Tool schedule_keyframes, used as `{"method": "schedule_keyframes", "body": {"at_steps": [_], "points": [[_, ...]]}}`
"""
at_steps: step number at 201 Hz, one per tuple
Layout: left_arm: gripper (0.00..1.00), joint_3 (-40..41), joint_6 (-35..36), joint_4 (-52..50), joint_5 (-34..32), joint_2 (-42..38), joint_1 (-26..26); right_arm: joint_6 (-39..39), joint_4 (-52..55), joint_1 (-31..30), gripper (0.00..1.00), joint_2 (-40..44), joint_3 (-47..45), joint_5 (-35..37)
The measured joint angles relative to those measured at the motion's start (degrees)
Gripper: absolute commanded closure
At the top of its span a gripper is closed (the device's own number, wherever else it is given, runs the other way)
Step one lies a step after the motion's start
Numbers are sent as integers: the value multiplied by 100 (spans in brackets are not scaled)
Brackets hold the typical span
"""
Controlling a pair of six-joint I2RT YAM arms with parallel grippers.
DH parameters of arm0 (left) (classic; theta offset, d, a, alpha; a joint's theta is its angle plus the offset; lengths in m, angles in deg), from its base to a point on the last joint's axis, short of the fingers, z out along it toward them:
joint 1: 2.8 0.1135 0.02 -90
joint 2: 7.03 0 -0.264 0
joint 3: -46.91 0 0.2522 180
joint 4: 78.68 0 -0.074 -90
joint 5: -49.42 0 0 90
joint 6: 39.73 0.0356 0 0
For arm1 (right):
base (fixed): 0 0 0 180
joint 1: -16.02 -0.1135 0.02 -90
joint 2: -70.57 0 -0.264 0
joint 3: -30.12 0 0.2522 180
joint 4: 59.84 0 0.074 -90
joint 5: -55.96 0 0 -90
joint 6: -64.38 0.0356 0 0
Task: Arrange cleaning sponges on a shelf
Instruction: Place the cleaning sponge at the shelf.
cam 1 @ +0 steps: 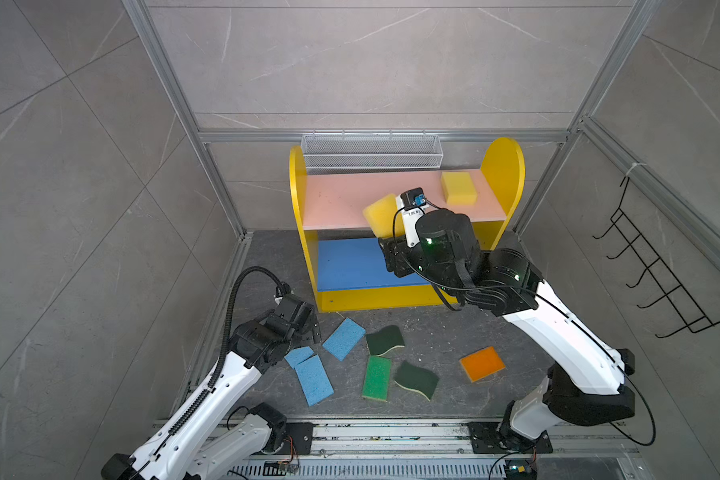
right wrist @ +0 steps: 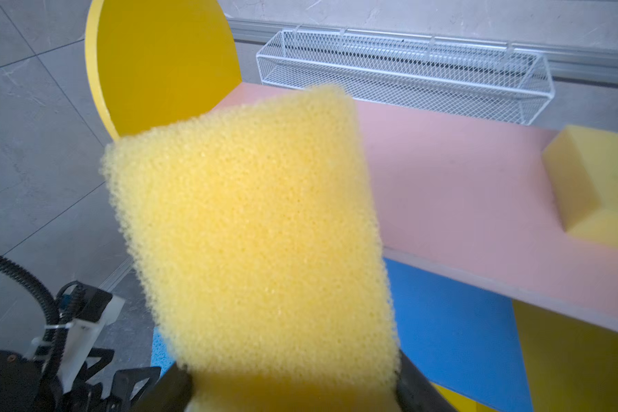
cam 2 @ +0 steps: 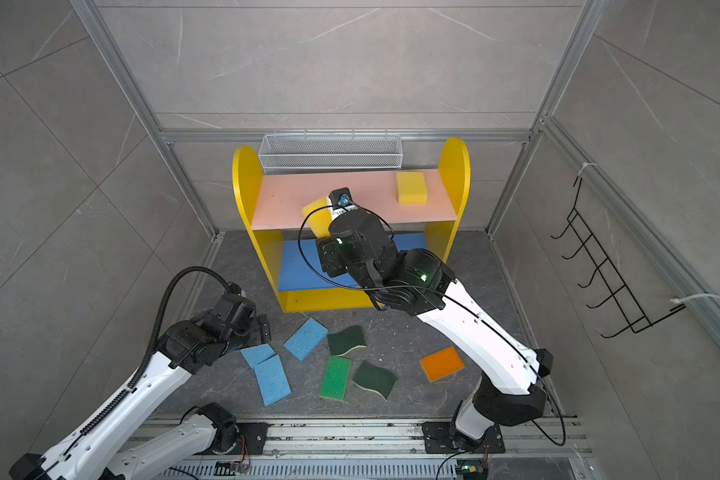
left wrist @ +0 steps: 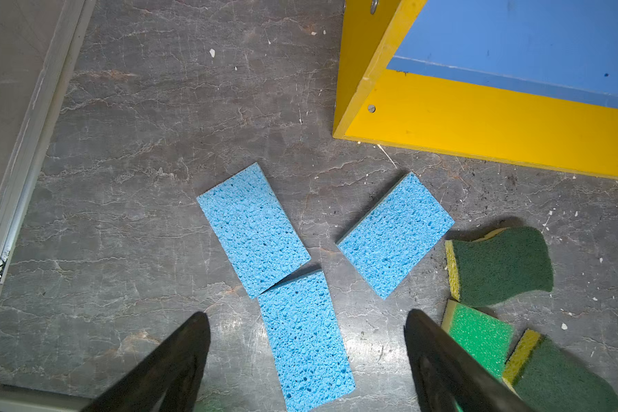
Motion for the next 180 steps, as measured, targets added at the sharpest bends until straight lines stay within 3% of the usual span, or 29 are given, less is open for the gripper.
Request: {"method": "schedule_keyframes", "body": {"at_steps": [47, 91, 180], "points": [[12, -131, 125, 107, -109, 173, 0, 57, 105, 656, 32, -678, 1189, -68], [12, -138, 210, 201, -262, 149, 0, 385, 136, 1093, 32, -966, 1449, -328], [11, -118, 317, 398, -280, 127, 0, 763, 216, 1351, 31, -1923, 2326, -496]]}}
